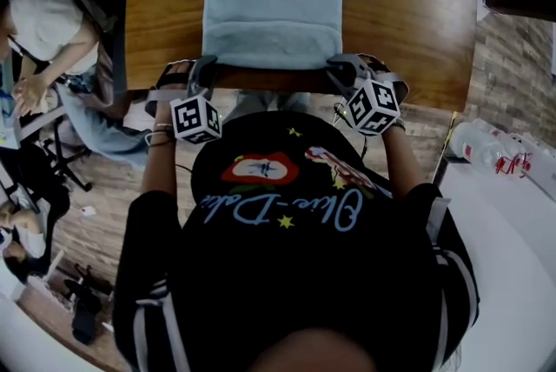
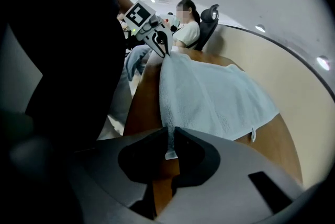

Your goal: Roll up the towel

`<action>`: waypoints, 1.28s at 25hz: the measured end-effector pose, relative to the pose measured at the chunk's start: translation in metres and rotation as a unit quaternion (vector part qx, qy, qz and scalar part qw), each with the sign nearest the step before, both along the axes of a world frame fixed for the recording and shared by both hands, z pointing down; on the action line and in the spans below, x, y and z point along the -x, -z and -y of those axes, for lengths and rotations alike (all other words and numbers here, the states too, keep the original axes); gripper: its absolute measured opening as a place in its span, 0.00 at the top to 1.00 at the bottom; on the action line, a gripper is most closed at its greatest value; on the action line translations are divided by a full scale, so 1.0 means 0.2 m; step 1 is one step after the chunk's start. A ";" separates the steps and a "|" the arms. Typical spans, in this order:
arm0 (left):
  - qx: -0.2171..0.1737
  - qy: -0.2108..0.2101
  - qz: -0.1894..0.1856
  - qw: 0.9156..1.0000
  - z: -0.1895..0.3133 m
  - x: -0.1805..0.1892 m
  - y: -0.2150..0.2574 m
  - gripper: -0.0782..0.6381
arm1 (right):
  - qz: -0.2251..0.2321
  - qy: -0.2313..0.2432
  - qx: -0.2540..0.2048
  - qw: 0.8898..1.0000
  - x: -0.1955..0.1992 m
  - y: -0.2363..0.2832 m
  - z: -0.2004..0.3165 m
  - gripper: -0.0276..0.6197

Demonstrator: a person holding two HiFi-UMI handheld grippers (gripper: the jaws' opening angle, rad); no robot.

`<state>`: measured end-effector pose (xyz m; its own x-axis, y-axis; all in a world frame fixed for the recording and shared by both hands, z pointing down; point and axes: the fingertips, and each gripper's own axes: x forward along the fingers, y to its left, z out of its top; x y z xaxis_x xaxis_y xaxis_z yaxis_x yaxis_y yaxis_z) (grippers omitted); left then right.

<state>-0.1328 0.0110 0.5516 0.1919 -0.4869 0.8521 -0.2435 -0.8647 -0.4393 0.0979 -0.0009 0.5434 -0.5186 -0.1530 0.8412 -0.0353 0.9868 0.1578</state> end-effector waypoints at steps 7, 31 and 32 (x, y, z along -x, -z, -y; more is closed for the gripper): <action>0.080 0.017 -0.059 0.995 -0.08 0.01 0.11 0.86 | 0.095 -0.081 0.111 0.986 -0.01 0.13 -0.04 0.92; 0.045 0.099 -0.034 0.993 0.46 0.04 0.06 0.85 | 0.039 -0.174 0.037 0.983 0.00 0.03 0.49 0.91; 0.035 0.104 -0.036 0.993 0.47 0.04 0.06 0.84 | 0.030 -0.175 0.029 0.984 0.00 0.02 0.49 0.91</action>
<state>-0.1402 -0.0827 0.5394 0.1545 -0.4623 0.8731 -0.4478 -0.8205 -0.3552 0.0971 -0.0993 0.5398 -0.4921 -0.2832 0.8232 -0.3821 0.9199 0.0880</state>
